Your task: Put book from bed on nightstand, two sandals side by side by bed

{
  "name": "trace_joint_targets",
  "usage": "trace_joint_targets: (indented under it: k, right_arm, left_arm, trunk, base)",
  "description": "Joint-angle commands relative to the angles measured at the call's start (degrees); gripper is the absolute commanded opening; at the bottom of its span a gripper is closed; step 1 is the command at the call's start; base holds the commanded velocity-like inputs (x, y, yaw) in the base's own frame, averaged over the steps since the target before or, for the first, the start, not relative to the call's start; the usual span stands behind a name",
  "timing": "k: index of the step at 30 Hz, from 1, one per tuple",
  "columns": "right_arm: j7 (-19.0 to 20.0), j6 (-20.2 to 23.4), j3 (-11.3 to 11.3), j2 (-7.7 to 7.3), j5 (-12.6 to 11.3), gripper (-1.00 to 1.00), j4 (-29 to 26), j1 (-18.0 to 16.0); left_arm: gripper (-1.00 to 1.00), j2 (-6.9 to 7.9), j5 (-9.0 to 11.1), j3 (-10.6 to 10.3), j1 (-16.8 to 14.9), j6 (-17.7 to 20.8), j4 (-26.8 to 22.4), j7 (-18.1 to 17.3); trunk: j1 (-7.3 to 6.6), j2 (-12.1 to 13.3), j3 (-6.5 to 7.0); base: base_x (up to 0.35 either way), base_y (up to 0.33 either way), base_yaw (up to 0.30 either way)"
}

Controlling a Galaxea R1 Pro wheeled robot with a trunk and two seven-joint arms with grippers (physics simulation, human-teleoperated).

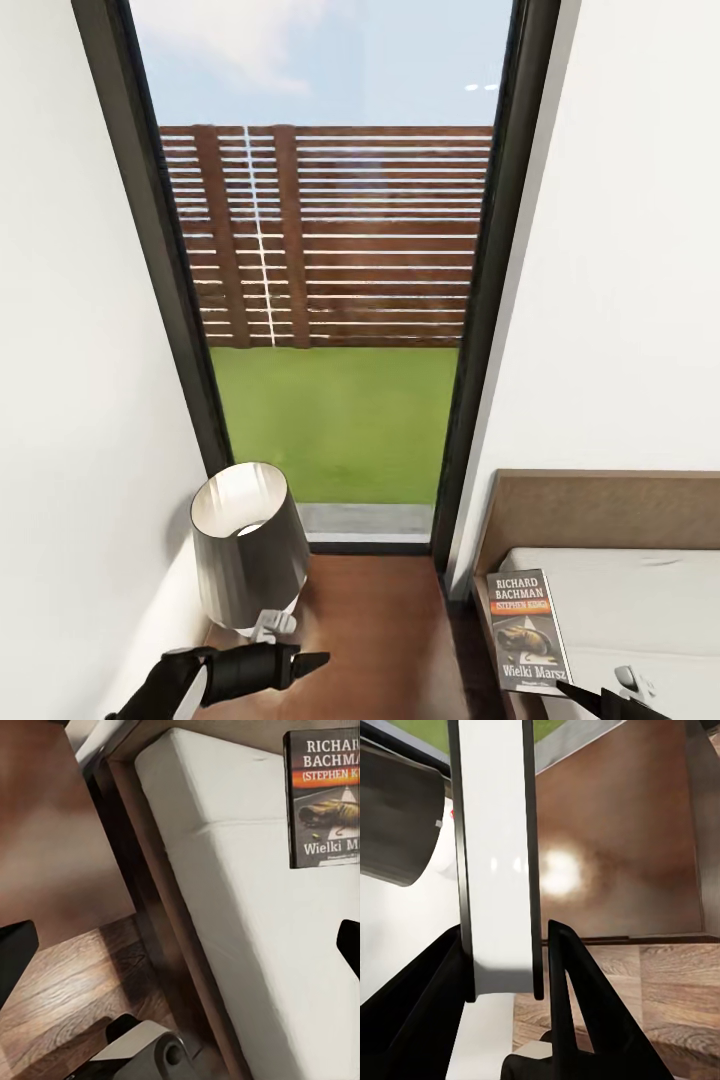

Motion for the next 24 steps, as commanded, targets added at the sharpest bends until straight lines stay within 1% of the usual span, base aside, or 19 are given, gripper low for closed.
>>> trace_joint_targets:
  k: [1, 9, 11, 12, 13, 15, 17, 18, 19, 20, 21, 23, 24]
  right_arm:
    - [0.35, 0.36, 0.4, 0.01, -0.61, -1.0, 0.18, -0.12]
    - [1.49, 0.45, 0.42, 0.01, -0.45, -1.0, 0.18, -0.11]
    - [3.55, 0.51, 0.59, 0.1, -0.38, -1.0, 0.18, -0.12]
    - [4.6, 0.6, 0.65, 0.44, -0.37, -1.0, 0.18, -0.13]
    - [6.0, 0.87, 0.72, 1.43, -0.33, -1.0, 0.18, -0.11]
    - [6.86, 1.08, 0.79, 2.25, -0.19, -1.0, 0.18, -0.12]
    - [7.4, 1.32, 0.91, 3.46, 0.32, -1.0, 0.18, -0.12]
    - [7.53, 1.43, 0.95, 4.34, 0.65, -1.0, 0.16, -0.12]
    - [7.58, 1.48, 0.96, 4.8, 0.82, -1.0, 0.16, -0.12]
    - [7.64, 1.6, 1.04, 6.61, 1.35, -1.0, 0.13, -0.13]
    - [7.64, 1.63, 1.04, 7.58, 1.48, -1.0, 0.13, -0.13]
    - [7.53, 1.84, 1.01, 10.02, 1.6, -1.0, 0.11, -0.13]
    - [7.51, 2.04, 0.99, 10.64, 1.61, -1.0, 0.1, -0.13]
  left_arm:
    - [1.0, 0.05, 0.61, -0.13, -0.04, 0.68, -0.16, -0.01]
    - [1.0, -0.31, 0.56, -0.2, -0.04, 0.69, -0.3, 0.09]
    - [1.0, -0.3, 0.55, -0.21, -0.04, 0.69, -0.3, 0.07]
    - [1.0, -0.3, 0.55, -0.21, -0.04, 0.69, -0.31, 0.07]
    - [1.0, -0.3, 0.55, -0.21, -0.04, 0.7, -0.31, 0.07]
    - [1.0, -0.33, 0.55, -0.21, -0.04, 0.74, -0.31, 0.06]
    - [1.0, -0.36, 0.55, -0.21, -0.04, 0.76, -0.31, 0.06]
    - [1.0, -0.36, 0.55, -0.21, -0.04, 0.76, -0.31, 0.06]
    - [1.0, -0.34, 0.55, -0.21, -0.04, 0.77, -0.31, 0.06]
    - [1.0, -0.32, 0.55, -0.21, -0.04, 0.77, -0.31, 0.06]
    - [1.0, -0.31, 0.55, -0.21, -0.04, 0.77, -0.31, 0.06]
    - [1.0, -0.3, 0.55, -0.21, -0.04, 0.77, -0.31, 0.06]
    - [1.0, -0.29, 0.55, -0.21, -0.04, 0.77, -0.31, 0.06]
  trunk:
    - [0.04, -0.14, -0.13]
    - [0.04, -0.14, -0.13]
    - [0.04, -0.14, -0.13]
    - [0.04, -0.14, -0.13]
    - [0.04, -0.14, -0.13]
    - [0.04, -0.14, -0.13]
    - [0.04, -0.14, -0.13]
    - [0.04, -0.14, -0.13]
    - [0.04, -0.14, -0.13]
    - [0.04, -0.14, -0.13]
    - [0.04, -0.14, -0.13]
    - [0.04, -0.14, -0.13]
    - [0.04, -0.14, -0.13]
  base:
    - [0.0, 0.0, 0.0]
    - [0.0, 0.0, 0.0]
    - [0.0, 0.0, 0.0]
    - [0.0, 0.0, 0.0]
    - [0.0, 0.0, 0.0]
    - [0.0, 0.0, 0.0]
    - [0.0, 0.0, 0.0]
    - [0.0, 0.0, 0.0]
    - [0.0, 0.0, 0.0]
    - [0.0, 0.0, 0.0]
    - [0.0, 0.0, 0.0]
    - [0.0, 0.0, 0.0]
    - [0.0, 0.0, 0.0]
